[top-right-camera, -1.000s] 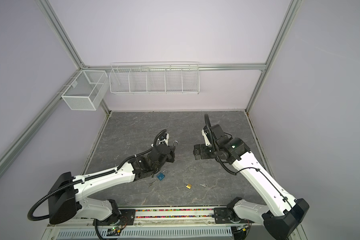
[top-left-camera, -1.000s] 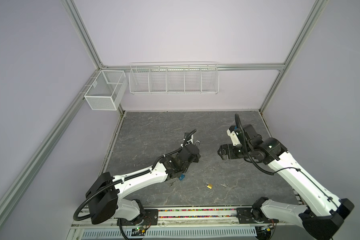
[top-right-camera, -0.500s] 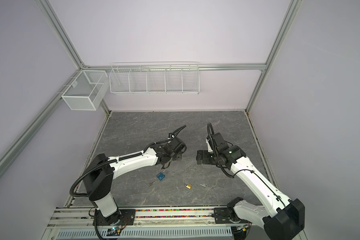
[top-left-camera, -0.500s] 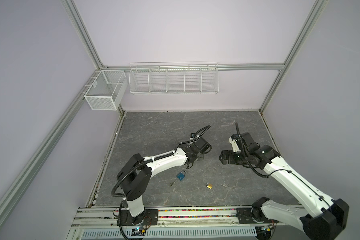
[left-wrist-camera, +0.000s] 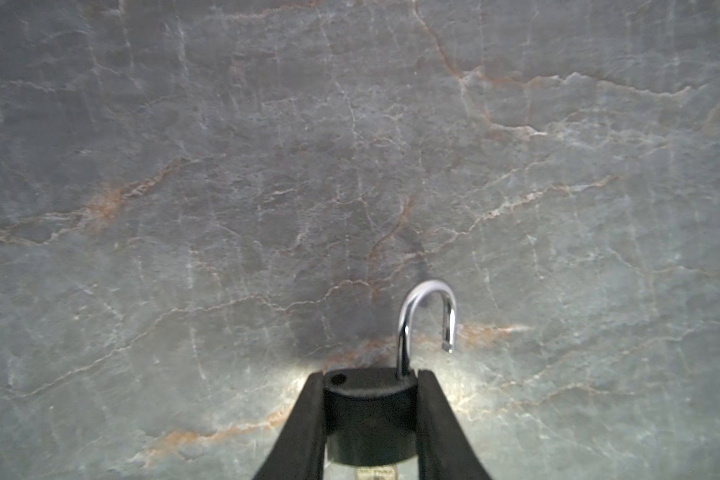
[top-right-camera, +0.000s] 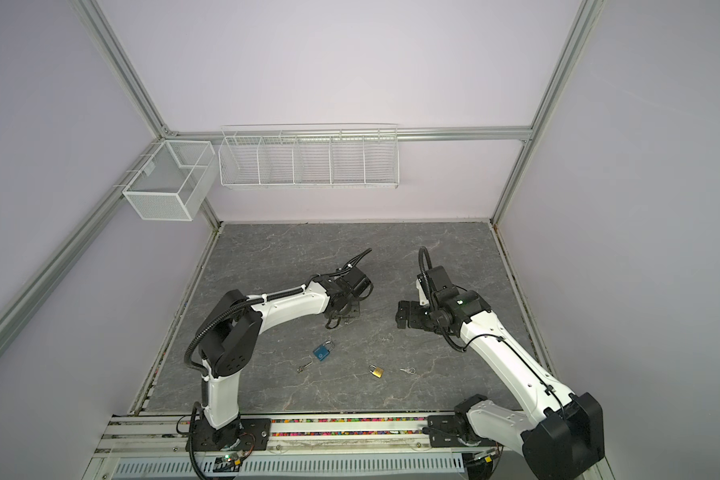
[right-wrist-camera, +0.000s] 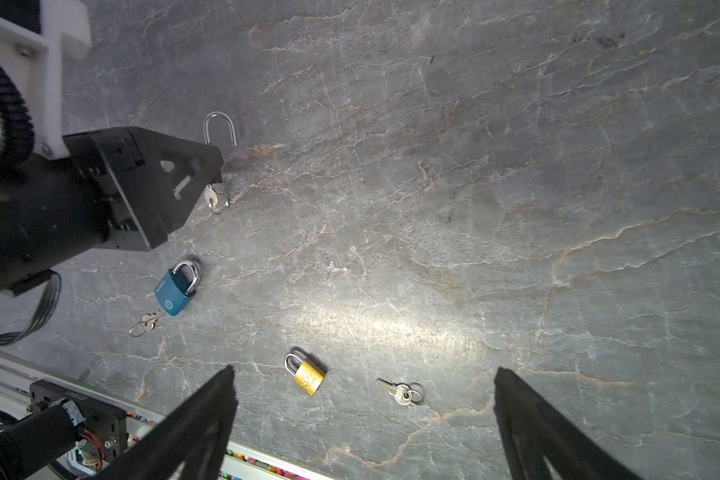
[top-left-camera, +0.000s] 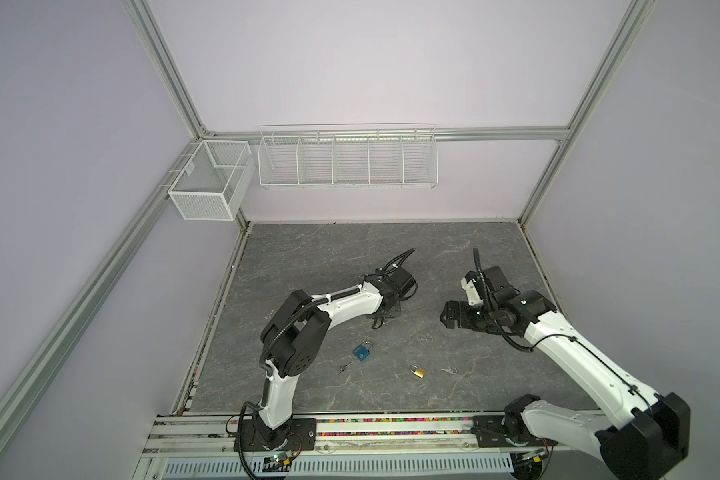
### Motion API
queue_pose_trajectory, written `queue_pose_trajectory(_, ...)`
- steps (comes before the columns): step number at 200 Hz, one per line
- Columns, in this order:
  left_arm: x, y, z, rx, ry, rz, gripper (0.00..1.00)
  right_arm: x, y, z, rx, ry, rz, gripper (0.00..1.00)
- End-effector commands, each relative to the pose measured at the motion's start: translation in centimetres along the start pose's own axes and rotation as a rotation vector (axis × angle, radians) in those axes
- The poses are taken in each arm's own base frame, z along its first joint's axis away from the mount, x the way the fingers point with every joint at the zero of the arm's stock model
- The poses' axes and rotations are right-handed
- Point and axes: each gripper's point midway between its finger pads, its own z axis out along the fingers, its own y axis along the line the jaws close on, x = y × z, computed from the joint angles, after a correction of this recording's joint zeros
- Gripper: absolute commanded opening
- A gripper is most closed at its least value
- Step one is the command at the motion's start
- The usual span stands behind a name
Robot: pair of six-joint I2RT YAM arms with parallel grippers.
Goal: Unlock with the key
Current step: 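Set the black padlock on the table and open the left gripper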
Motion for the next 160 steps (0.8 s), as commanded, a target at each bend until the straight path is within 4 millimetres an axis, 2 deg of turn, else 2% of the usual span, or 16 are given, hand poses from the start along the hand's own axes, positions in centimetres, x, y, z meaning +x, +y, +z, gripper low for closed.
queue_pose_trajectory(1, 0.3, 0.7, 0.2, -0.035, 0.033, -0.008, 0.00, 0.4, -0.2, 0.6, -0.003, 0.026, 0.004, 0.97)
queue_pose_trajectory(35, 0.7, 1.4, 1.3, -0.048, 0.066, -0.026, 0.00, 0.5, -0.3, 0.9, 0.004, 0.040, 0.005, 0.97)
queue_pose_trajectory(86, 1.0, 2.2, 1.8, -0.084, 0.096, -0.023, 0.00, 0.7, -0.3, 1.1, 0.008, 0.058, 0.006, 0.97)
queue_pose_trajectory(143, 1.8, 2.7, 2.4, -0.081, 0.121, -0.039, 0.26, 0.9, -0.4, 0.8, 0.011, 0.062, 0.015, 0.97)
queue_pose_trajectory(160, 1.5, 2.5, 2.0, -0.068, 0.110, -0.044, 0.35, 0.9, -0.4, 0.7, 0.011, 0.060, 0.011, 0.97)
